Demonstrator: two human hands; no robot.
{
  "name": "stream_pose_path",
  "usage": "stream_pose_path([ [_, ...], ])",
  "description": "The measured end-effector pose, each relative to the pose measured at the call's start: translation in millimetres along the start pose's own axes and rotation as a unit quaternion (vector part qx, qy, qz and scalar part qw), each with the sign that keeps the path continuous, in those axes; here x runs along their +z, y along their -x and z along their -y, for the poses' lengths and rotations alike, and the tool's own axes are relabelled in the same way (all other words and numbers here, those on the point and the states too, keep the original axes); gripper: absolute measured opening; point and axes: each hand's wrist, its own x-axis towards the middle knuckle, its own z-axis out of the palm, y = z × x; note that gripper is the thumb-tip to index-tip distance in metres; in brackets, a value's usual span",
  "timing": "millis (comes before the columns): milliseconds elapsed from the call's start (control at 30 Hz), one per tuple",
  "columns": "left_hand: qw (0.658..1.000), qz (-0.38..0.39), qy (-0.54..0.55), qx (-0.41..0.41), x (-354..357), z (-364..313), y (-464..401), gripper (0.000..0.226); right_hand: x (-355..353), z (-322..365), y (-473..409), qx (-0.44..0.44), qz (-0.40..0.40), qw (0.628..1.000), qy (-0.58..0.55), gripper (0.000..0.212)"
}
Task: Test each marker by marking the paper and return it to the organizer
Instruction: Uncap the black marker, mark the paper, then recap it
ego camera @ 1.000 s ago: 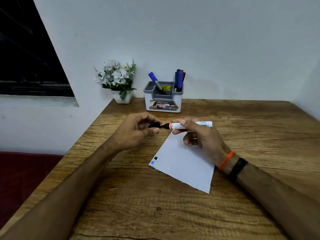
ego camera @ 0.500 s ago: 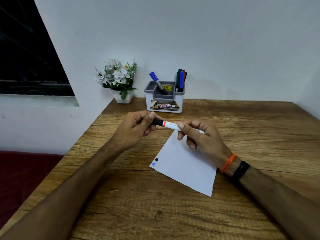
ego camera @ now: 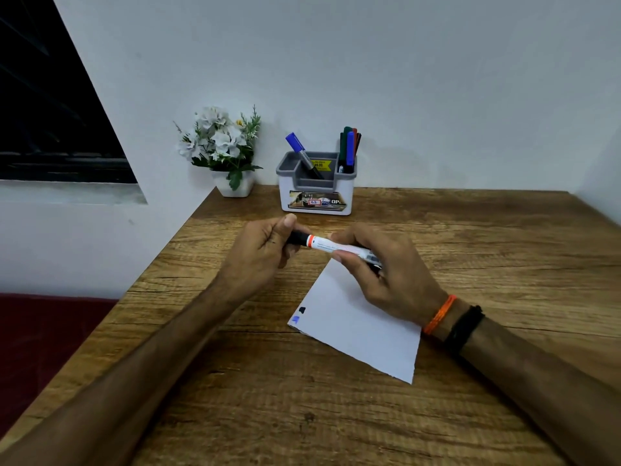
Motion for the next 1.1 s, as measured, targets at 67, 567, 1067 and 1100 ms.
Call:
stream_pose_path([
  [67, 1.0, -0.006, 0.005, 0.008, -6, -2, -1, 0.04, 2, 2, -2, 0.054, 0.007, 0.996, -0.072, 0.017],
  [567, 0.99, -0.094, 0.078, 0.068, 7, -53, -6, 0.054, -5, 30, -19, 0.079, 0.04, 0.996, -0.001, 0.098],
  [1067, 0.941, -0.059, -0.326, -0.076, 4, 15, -49, 0.054, -31, -2, -81, 0.12, -0.046, 0.991, 0.023, 0.076],
  [1100, 0.928, -0.04, -0.362, -0.076, 4, 25, -53, 0.059, -30, -6, -89, 0.124, -0.054, 0.991, 0.018, 0.076],
])
